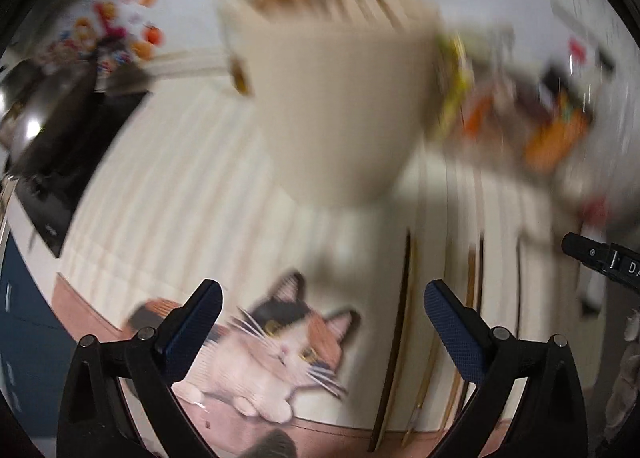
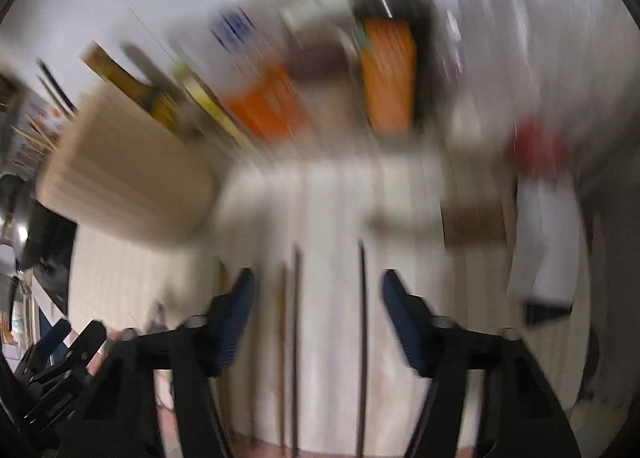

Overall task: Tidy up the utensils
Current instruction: 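Move both tools back down to the chopstick row, then close the left tool on a dark chopstick while the right tool grasps another dark chopstick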

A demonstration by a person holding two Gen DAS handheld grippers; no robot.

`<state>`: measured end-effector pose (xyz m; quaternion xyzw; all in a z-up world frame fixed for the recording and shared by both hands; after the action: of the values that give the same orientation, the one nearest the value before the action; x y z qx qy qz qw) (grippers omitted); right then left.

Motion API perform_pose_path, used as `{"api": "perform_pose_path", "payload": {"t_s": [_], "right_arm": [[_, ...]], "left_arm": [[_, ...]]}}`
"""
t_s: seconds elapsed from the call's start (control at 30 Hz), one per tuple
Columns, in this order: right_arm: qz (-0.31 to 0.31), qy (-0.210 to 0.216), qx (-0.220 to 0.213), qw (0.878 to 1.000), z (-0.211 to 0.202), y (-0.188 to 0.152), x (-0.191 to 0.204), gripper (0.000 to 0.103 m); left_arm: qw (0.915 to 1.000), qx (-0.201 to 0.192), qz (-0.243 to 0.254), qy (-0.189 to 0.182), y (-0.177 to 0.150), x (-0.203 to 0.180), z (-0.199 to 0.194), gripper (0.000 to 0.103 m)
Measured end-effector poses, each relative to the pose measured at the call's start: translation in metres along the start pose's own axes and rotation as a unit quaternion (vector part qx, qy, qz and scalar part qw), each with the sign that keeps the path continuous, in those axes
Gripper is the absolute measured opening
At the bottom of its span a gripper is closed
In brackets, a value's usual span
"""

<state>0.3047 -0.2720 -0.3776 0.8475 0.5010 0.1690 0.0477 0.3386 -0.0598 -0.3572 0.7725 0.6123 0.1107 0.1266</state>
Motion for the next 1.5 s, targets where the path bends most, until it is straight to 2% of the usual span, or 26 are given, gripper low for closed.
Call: {"api": "perform_pose_path", "payload": {"t_s": [0.07, 0.13, 0.23, 0.3, 0.37, 0.4, 0.43, 0.5, 0.53, 0.57, 0.8, 0.9, 0.97, 1.03, 1.17, 1.33, 1.5], "right_arm": [[0.015, 0.001, 0.032, 0.999, 0.022, -0.019, -0.015, 0.042], [0.017, -0.002, 0.046, 0.999, 0.036, -0.029, -0.023, 0.032], [0.021, -0.008, 0.064, 0.998, 0.052, -0.041, -0.035, 0.022], [0.022, -0.009, 0.069, 0.997, 0.056, -0.045, -0.037, 0.021], [0.021, -0.006, 0.077, 0.997, 0.064, -0.049, -0.039, 0.021], [0.019, -0.008, 0.079, 0.997, 0.067, -0.049, -0.039, 0.021], [0.015, -0.008, 0.083, 0.996, 0.072, -0.049, -0.039, 0.021], [0.009, -0.016, 0.100, 0.995, 0.083, -0.055, -0.040, 0.021], [0.007, -0.021, 0.097, 0.995, 0.083, -0.057, -0.041, 0.018], [0.000, -0.028, 0.095, 0.995, 0.082, -0.058, -0.041, 0.005], [0.029, -0.015, 0.096, 0.995, 0.077, -0.063, -0.057, 0.000], [0.038, 0.001, 0.096, 0.995, 0.072, -0.064, -0.062, 0.000], [0.035, -0.006, 0.093, 0.995, 0.070, -0.063, -0.067, 0.000], [0.033, -0.005, 0.096, 0.995, 0.072, -0.062, -0.068, 0.000], [0.037, -0.004, 0.103, 0.994, 0.075, -0.060, -0.071, 0.000], [0.035, -0.007, 0.103, 0.994, 0.075, -0.059, -0.075, 0.000], [0.024, -0.019, 0.104, 0.994, 0.077, -0.060, -0.068, 0.000]], "left_arm": [[0.9994, 0.027, 0.020, 0.003, -0.013, -0.013, 0.025, 0.103], [0.9984, 0.047, 0.031, 0.002, -0.024, -0.022, 0.047, 0.102], [0.9963, 0.073, 0.041, -0.018, -0.036, -0.036, 0.068, 0.078], [0.9950, 0.080, 0.047, -0.035, -0.042, -0.046, 0.074, 0.068], [0.9938, 0.081, 0.065, -0.041, -0.045, -0.056, 0.077, 0.047], [0.9930, 0.083, 0.075, -0.039, -0.047, -0.060, 0.079, 0.043], [0.9918, 0.087, 0.086, -0.038, -0.050, -0.065, 0.082, 0.030], [0.9915, 0.080, 0.096, -0.036, -0.052, -0.070, 0.082, 0.016], [0.9911, 0.080, 0.100, -0.036, -0.053, -0.070, 0.082, 0.011], [0.9915, 0.080, 0.094, -0.041, -0.053, -0.068, 0.081, 0.010], [0.9921, 0.092, -0.019, -0.084, -0.060, -0.013, 0.067, 0.010], [0.9868, 0.098, -0.063, -0.113, -0.066, 0.006, 0.065, 0.010], [0.9800, 0.104, -0.092, -0.143, -0.069, 0.014, 0.065, 0.011], [0.9761, 0.109, -0.109, -0.153, -0.071, 0.023, 0.063, 0.012], [0.9785, 0.098, -0.110, -0.144, -0.071, 0.031, 0.053, 0.025], [0.9879, 0.103, -0.070, -0.093, -0.066, 0.025, 0.070, 0.025], [0.9929, 0.099, -0.034, -0.057, -0.063, 0.018, 0.075, 0.026]]}}
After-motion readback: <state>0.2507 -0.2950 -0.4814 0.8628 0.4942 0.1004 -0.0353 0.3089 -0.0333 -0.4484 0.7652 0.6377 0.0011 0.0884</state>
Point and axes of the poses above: each gripper's, at about its wrist camera, not at the fingertips, and z roughly the way its jaws point, x to its left, y to its top, the point moved 9 cm from there along z, roughly the way its jaws point, and after that the axes turned 2 degrees about x, right-handed, at the moved point
